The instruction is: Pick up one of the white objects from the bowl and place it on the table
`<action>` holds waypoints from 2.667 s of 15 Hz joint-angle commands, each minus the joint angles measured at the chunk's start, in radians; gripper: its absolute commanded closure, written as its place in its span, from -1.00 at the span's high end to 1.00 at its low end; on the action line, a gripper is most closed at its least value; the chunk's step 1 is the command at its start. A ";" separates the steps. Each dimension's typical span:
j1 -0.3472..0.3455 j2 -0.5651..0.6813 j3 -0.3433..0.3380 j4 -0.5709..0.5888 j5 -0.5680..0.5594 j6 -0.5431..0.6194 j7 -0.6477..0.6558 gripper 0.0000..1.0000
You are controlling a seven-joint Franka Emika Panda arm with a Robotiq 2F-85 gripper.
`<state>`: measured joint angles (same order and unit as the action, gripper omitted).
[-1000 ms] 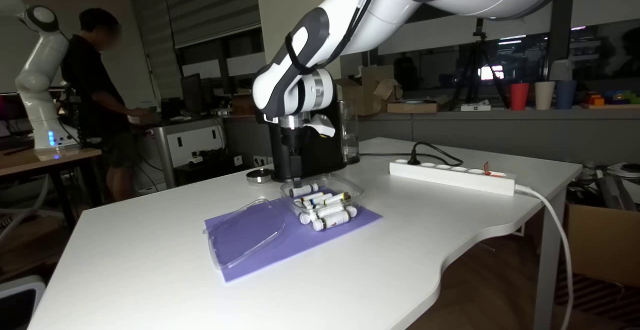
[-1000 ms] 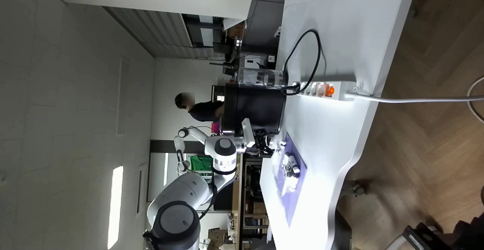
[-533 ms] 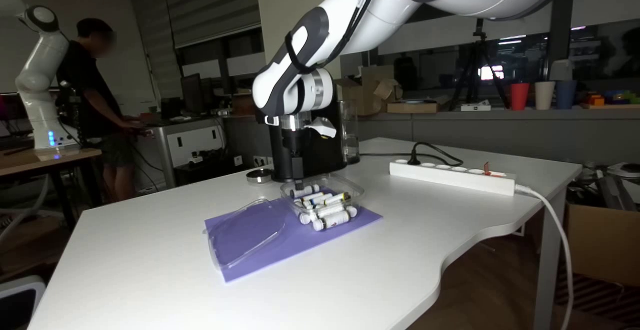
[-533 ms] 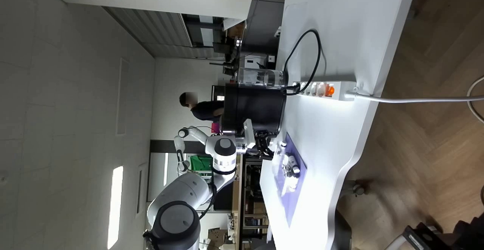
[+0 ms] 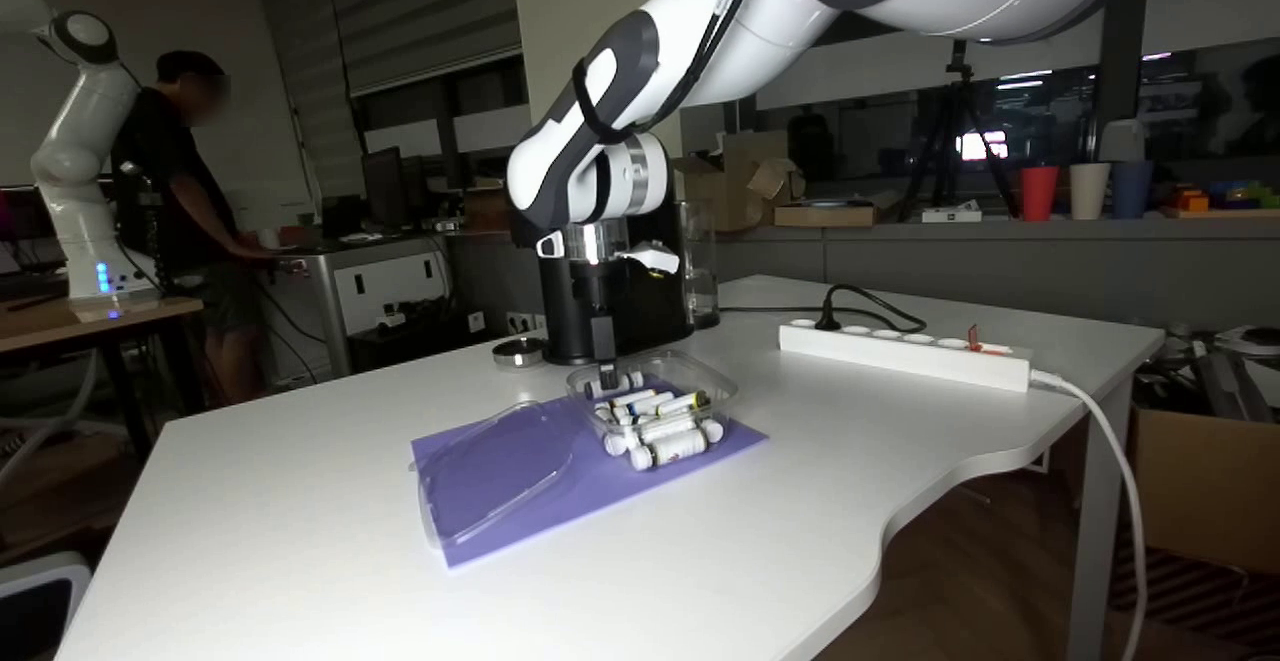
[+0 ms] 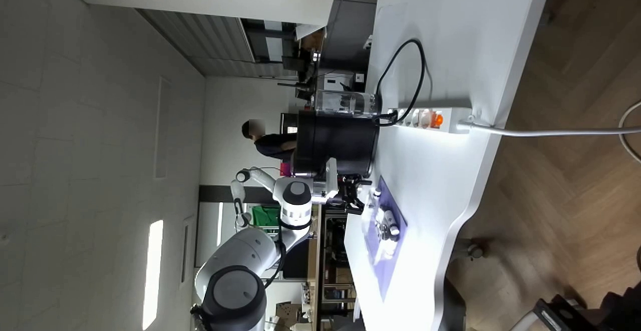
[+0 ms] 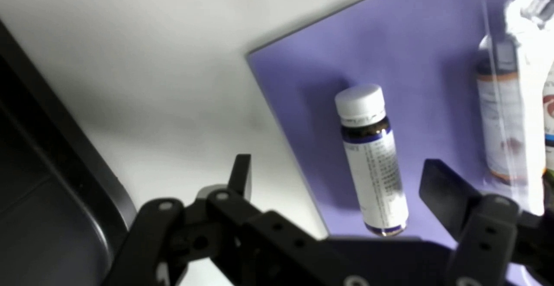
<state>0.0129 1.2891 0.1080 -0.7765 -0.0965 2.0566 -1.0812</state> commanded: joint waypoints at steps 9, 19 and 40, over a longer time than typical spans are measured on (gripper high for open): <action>-0.010 0.033 0.007 0.054 0.033 -0.023 0.021 -0.50; -0.018 0.049 -0.003 0.081 0.066 -0.112 0.054 -0.06; -0.020 -0.334 -0.003 -0.147 0.059 -0.504 -0.019 -0.86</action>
<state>0.0096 1.0505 0.1006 -0.7917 -0.0403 1.6576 -1.0761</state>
